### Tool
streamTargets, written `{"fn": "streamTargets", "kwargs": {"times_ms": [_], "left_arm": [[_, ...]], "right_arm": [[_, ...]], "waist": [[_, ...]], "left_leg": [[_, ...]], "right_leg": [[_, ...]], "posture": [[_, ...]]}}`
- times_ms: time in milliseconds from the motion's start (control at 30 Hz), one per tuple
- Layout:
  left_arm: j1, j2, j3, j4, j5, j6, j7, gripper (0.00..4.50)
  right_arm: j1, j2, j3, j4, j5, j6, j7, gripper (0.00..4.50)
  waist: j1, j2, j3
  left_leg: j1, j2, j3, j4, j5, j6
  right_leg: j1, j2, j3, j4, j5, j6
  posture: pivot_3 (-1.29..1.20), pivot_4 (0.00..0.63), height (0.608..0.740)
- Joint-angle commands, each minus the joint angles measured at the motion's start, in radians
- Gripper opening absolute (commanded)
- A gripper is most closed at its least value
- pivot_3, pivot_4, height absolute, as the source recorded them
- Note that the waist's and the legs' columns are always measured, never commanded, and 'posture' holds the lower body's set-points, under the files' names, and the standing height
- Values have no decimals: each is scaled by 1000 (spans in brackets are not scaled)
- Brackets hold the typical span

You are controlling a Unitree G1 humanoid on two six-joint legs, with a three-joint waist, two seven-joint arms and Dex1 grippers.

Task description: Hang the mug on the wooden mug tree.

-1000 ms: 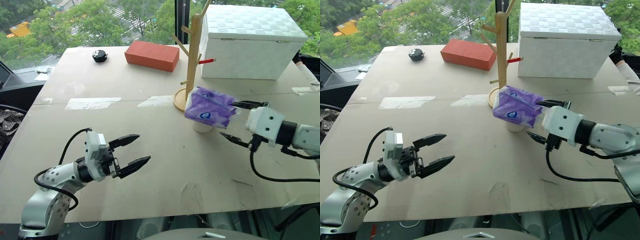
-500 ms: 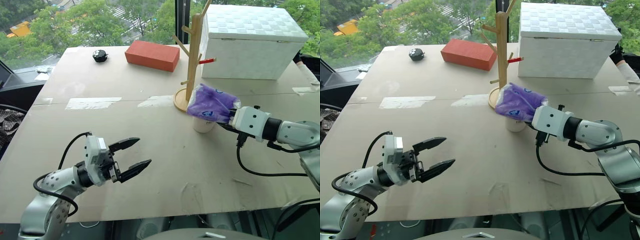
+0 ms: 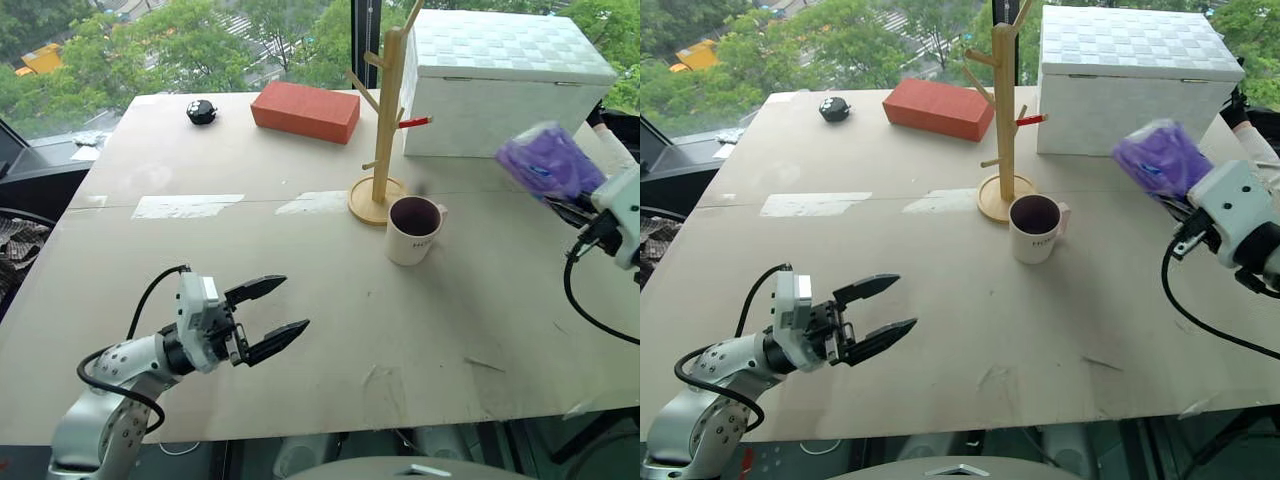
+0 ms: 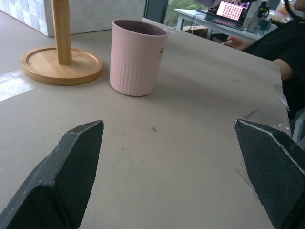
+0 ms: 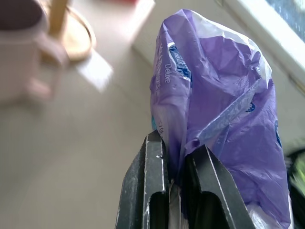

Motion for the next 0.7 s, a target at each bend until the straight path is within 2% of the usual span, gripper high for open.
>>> {"fn": "streamTargets", "kwargs": {"times_ms": [33, 133, 167, 200, 233, 300, 400, 500, 567, 700], "left_arm": [[-11, -7, 0, -17, -2, -15, 7, 4500], [-7, -10, -3, -27, -3, -12, 12, 4500], [-6, -11, -3, -29, -4, -11, 14, 4500], [-4, -10, -2, -31, -5, -10, 14, 4500], [-4, -9, 0, -31, -6, -9, 14, 4500], [-5, -7, 5, -26, -8, -9, 12, 4500], [-9, -6, 5, -22, -8, -8, 12, 4500], [-16, -2, 3, -17, -5, -9, 7, 4500], [-22, 2, 10, -15, -9, -6, 6, 4500], [-27, 20, 45, 2, -36, 7, -7, 4500]], "right_arm": [[31, 14, 98, 155, -121, -128, -56, 28], [30, 7, 160, 281, -167, -212, -48, 28], [27, 5, 161, 305, -168, -232, -46, 797], [24, -2, 155, 321, -171, -245, -49, 1099], [31, -15, 110, 272, -119, -201, -9, 1819], [42, -36, 39, 174, -23, -125, 70, 2391], [14, -33, -33, 38, 179, 24, 154, 3846], [-98, 24, -5, -10, 292, 113, 120, 3846], [-146, 56, 39, -3, 284, 127, 85, 3846], [-230, 146, 158, 81, 288, 97, 106, 3846]], "waist": [[-2, 0, 0], [-8, 3, 1], [-9, 3, 0], [-8, 4, 0], [-5, 3, 0], [-4, 4, 1], [-4, 4, 1], [-7, 2, 1], [-6, 2, 1], [-3, 1, 1]], "left_leg": [[0, 0, 0, 0, 0, 0], [1, 0, 2, 0, 0, 0], [1, 0, 3, 0, 0, 0], [1, 0, 3, 0, 0, 0], [1, 0, 3, 0, 0, 0], [1, 0, 3, 0, 0, 0], [1, 1, 2, 0, 0, 0], [1, 3, 3, 0, 0, 1], [1, 4, 3, 0, 0, 1], [1, 4, 2, 0, 0, 0]], "right_leg": [[0, 0, 0, 0, 0, 0], [0, 0, 2, 1, -1, -2], [0, 0, 3, 1, -1, -2], [0, 0, 4, 1, -1, -2], [-1, 0, 4, 1, -1, -2], [-1, 0, 4, 1, 0, -1], [0, 1, 4, 1, 0, 0], [0, 3, 3, 0, -1, 0], [0, 3, 3, 0, -3, 0], [0, 3, 3, 0, -1, -3]], "posture": [[0, 150, 740], [0, 150, 740], [0, 150, 740], [0, 150, 740], [0, 150, 740], [0, 150, 740], [0, 150, 740], [0, 150, 740], [0, 150, 740], [0, 150, 740]]}}
